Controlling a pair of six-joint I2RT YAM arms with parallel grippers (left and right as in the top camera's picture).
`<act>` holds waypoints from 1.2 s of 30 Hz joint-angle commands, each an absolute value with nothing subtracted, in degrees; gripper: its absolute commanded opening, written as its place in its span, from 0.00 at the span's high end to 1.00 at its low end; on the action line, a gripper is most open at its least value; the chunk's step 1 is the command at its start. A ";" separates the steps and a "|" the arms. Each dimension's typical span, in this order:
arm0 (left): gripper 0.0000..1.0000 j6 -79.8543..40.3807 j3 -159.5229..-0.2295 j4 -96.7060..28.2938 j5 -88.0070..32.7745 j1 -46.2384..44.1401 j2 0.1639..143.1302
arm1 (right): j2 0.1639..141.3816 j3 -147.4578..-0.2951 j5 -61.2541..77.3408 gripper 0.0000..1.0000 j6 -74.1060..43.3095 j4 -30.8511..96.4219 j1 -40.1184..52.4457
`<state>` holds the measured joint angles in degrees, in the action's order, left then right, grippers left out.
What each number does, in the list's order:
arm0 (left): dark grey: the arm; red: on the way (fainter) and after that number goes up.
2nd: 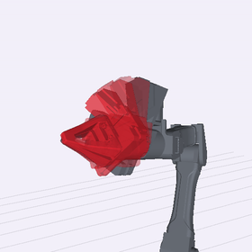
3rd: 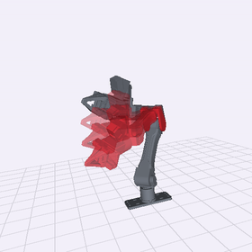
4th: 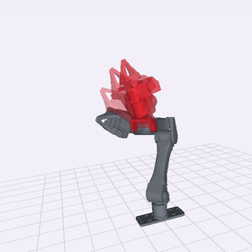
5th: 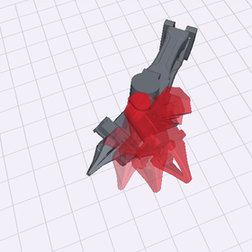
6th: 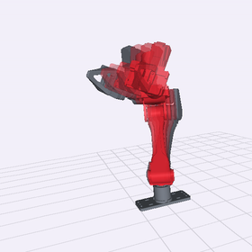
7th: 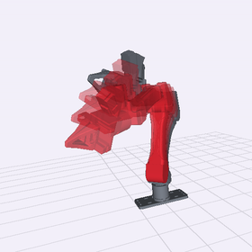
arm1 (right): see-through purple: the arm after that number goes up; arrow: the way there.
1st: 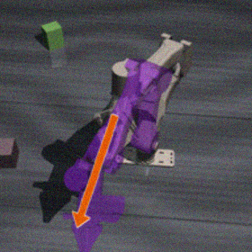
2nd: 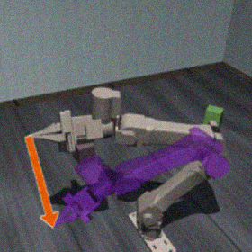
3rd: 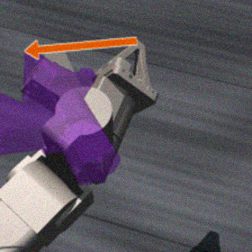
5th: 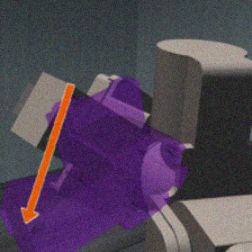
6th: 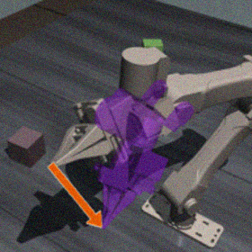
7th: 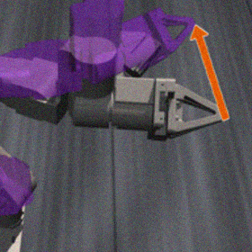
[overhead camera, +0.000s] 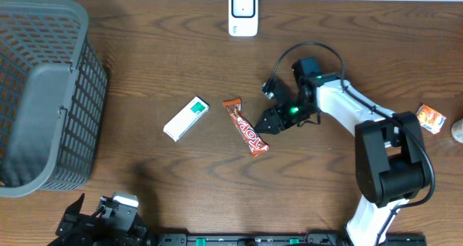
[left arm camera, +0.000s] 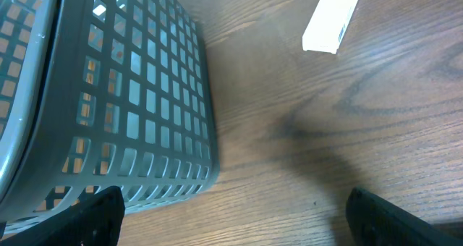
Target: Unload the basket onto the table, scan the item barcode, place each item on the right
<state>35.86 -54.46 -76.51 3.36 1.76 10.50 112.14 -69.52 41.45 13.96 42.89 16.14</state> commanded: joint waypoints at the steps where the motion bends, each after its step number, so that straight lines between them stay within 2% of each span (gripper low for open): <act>1: 0.02 35.97 -54.63 -76.51 3.64 1.52 10.44 | 112.77 -68.71 32.62 0.47 9.30 42.94 19.05; 12: 0.02 35.97 -54.63 -76.51 3.64 1.52 10.44 | 112.77 -64.36 32.21 0.46 6.20 42.59 22.50; 15: 0.02 35.97 -54.63 -76.51 3.64 1.52 10.44 | 112.77 -63.37 35.14 0.50 6.24 41.32 22.50; 17: 0.02 35.97 -54.63 -76.51 3.64 1.52 10.44 | 112.77 -62.74 36.95 0.60 6.26 40.36 22.50; 18: 0.02 35.97 -54.63 -76.51 3.64 1.52 10.44 | 112.77 -62.02 38.15 0.80 6.22 39.13 22.50; 20: 0.02 35.97 -54.63 -76.51 3.64 1.52 10.44 | 112.77 -61.10 38.50 0.99 6.22 37.54 22.50; 27: 0.02 35.97 -54.63 -76.51 3.64 1.52 10.44 | 112.73 -60.16 38.46 0.99 5.61 35.33 22.44; 36: 0.02 35.97 -54.63 -76.51 3.64 1.52 10.44 | 104.64 -62.96 30.74 0.99 1.17 41.78 22.57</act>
